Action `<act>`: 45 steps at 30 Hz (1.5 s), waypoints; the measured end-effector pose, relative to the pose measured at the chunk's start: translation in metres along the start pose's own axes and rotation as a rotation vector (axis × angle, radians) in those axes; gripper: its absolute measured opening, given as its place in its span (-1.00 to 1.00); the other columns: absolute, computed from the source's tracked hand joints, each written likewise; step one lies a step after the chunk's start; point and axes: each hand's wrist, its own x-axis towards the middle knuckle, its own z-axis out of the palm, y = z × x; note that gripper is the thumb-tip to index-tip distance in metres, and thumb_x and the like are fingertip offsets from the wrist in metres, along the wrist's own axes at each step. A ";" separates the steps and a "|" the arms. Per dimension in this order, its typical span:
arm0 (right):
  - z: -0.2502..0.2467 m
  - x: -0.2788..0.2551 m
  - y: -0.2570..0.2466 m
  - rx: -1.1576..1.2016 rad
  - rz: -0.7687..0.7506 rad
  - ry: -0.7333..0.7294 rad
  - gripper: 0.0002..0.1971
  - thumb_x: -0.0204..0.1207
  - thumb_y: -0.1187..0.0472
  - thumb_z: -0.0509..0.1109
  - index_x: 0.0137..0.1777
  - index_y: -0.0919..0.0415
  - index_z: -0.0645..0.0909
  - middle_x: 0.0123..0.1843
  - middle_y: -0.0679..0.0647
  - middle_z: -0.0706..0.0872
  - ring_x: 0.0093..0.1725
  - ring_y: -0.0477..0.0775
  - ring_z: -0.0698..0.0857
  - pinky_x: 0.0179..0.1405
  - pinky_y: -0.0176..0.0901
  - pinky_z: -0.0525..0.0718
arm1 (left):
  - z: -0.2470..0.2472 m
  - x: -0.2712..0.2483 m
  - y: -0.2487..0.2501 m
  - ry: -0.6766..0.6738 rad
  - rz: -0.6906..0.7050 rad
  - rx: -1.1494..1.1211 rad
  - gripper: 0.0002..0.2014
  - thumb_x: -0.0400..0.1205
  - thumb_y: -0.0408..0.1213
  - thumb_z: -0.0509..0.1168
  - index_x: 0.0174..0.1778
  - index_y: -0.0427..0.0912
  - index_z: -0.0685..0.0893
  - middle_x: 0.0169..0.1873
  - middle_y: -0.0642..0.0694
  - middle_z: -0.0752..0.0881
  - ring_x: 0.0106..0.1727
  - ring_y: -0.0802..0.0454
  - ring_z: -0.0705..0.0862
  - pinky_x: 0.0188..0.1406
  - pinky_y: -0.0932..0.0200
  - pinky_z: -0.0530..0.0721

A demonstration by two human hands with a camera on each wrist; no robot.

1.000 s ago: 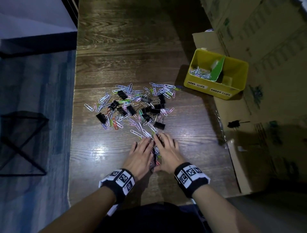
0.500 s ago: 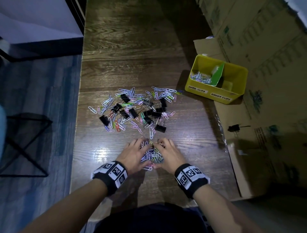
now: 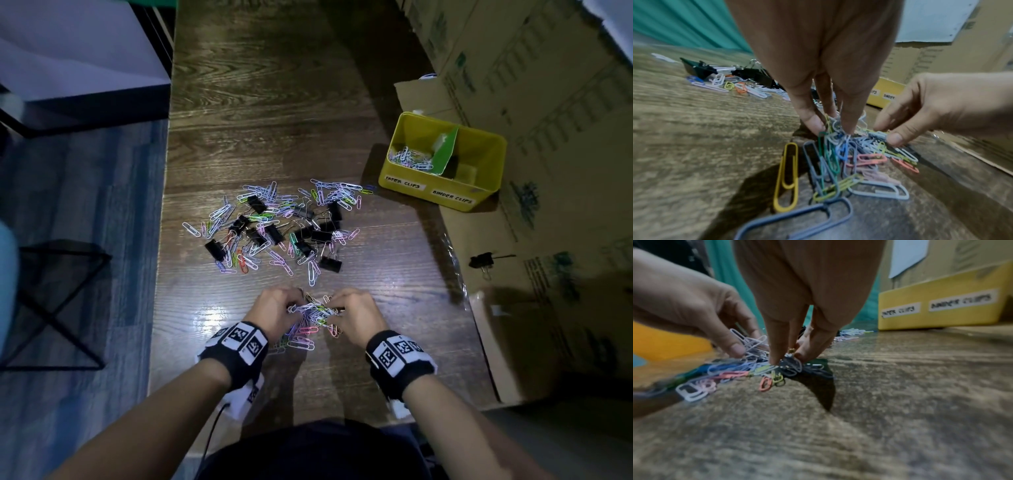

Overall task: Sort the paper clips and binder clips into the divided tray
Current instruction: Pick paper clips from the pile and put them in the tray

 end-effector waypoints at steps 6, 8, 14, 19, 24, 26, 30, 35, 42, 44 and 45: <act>-0.010 0.002 0.010 0.264 0.066 0.011 -0.75 0.33 0.29 0.61 0.02 0.29 0.78 -0.01 0.00 0.72 -0.02 -0.06 0.69 0.21 -0.18 0.65 | -0.016 0.000 0.005 -0.031 -0.194 -0.195 -0.82 0.50 -0.24 0.43 0.00 0.04 0.76 -0.12 0.09 0.78 -0.31 0.08 0.73 -0.27 0.21 0.75; -0.015 0.002 0.013 0.341 0.078 0.020 -0.78 0.30 0.27 0.63 -0.04 0.25 0.80 -0.04 -0.06 0.73 -0.03 -0.04 0.72 0.18 -0.07 0.69 | -0.024 0.001 0.007 -0.027 -0.242 -0.326 -0.84 0.49 -0.28 0.44 -0.07 0.05 0.76 -0.30 0.06 0.79 -0.40 0.16 0.71 -0.38 0.21 0.73; -0.059 -0.005 0.005 0.710 0.071 0.133 -0.80 0.26 0.37 0.63 -0.13 0.17 0.79 -0.08 -0.08 0.76 -0.09 -0.07 0.76 -0.05 -0.28 0.73 | -0.054 0.016 0.039 0.066 -0.201 -0.735 -0.81 0.39 -0.45 0.48 -0.17 -0.10 0.81 -0.23 -0.09 0.83 -0.26 -0.08 0.76 -0.12 0.00 0.77; -0.114 -0.003 -0.002 0.896 0.044 0.297 -0.81 0.24 0.39 0.63 -0.15 0.21 0.79 -0.08 0.04 0.80 -0.15 -0.15 0.76 -0.09 -0.35 0.69 | -0.083 0.053 0.097 0.097 -0.050 -0.887 -0.77 0.41 -0.59 0.42 -0.05 -0.32 0.74 -0.34 -0.01 0.83 -0.35 0.15 0.73 -0.34 0.34 0.71; -0.170 0.016 -0.005 1.105 0.072 0.424 -0.82 0.17 0.36 0.64 -0.21 0.20 0.81 -0.15 0.12 0.84 -0.10 0.02 0.77 0.12 -0.06 0.72 | -0.106 0.110 0.157 0.107 0.099 -0.980 -0.77 0.42 -0.61 0.40 -0.02 -0.39 0.71 -0.35 -0.04 0.82 -0.35 0.13 0.75 -0.35 0.32 0.70; -0.192 0.030 -0.005 1.178 0.098 0.450 -0.78 0.12 0.25 0.66 -0.20 0.23 0.81 -0.13 0.19 0.83 -0.08 0.09 0.76 0.18 0.03 0.70 | -0.110 0.139 0.178 0.089 0.119 -1.092 -0.78 0.45 -0.63 0.36 -0.03 -0.36 0.70 -0.35 -0.07 0.81 -0.32 0.08 0.76 -0.29 0.24 0.76; -0.232 0.070 0.000 1.265 0.134 0.498 -0.89 0.31 0.44 0.56 -0.21 0.28 0.74 -0.28 0.07 0.81 -0.27 -0.11 0.76 -0.21 -0.36 0.70 | -0.106 0.199 0.203 0.100 0.040 -1.281 -0.82 0.49 -0.65 0.30 -0.10 -0.34 0.69 -0.37 -0.06 0.78 -0.29 0.06 0.77 -0.24 0.28 0.76; -0.260 0.124 0.024 1.223 0.244 0.528 -0.91 0.35 0.46 0.54 -0.18 0.40 0.70 -0.21 0.17 0.77 -0.30 -0.10 0.76 -0.19 -0.36 0.73 | -0.087 0.252 0.212 0.208 -0.087 -1.196 -0.83 0.47 -0.67 0.34 -0.21 -0.33 0.69 -0.31 -0.16 0.74 -0.34 0.02 0.74 -0.32 0.26 0.76; -0.254 0.177 0.054 0.618 0.393 0.415 -0.83 0.44 0.20 0.49 0.00 0.22 0.76 0.06 0.17 0.80 0.04 0.09 0.74 0.16 -0.15 0.63 | -0.078 0.278 0.208 -0.007 -0.046 -0.215 -0.76 0.56 -0.26 0.37 0.14 -0.07 0.73 0.02 -0.08 0.77 0.01 0.00 0.72 0.17 0.07 0.67; -0.254 0.177 0.053 0.499 0.337 0.382 -0.69 0.55 0.24 0.38 0.29 0.20 0.64 0.32 0.11 0.68 0.29 0.06 0.63 0.25 -0.24 0.47 | -0.078 0.276 0.202 0.004 -0.034 -0.196 -0.72 0.58 -0.31 0.31 0.21 -0.07 0.69 0.03 -0.08 0.77 0.02 0.00 0.73 0.16 0.10 0.67; -0.253 0.176 0.053 0.481 0.307 0.378 -0.65 0.57 0.25 0.35 0.36 0.18 0.59 0.37 0.09 0.64 0.35 0.04 0.59 0.31 -0.24 0.44 | -0.078 0.272 0.198 0.034 -0.021 -0.264 -0.72 0.59 -0.37 0.28 0.20 -0.12 0.69 -0.01 -0.12 0.78 -0.03 -0.01 0.75 0.10 0.09 0.70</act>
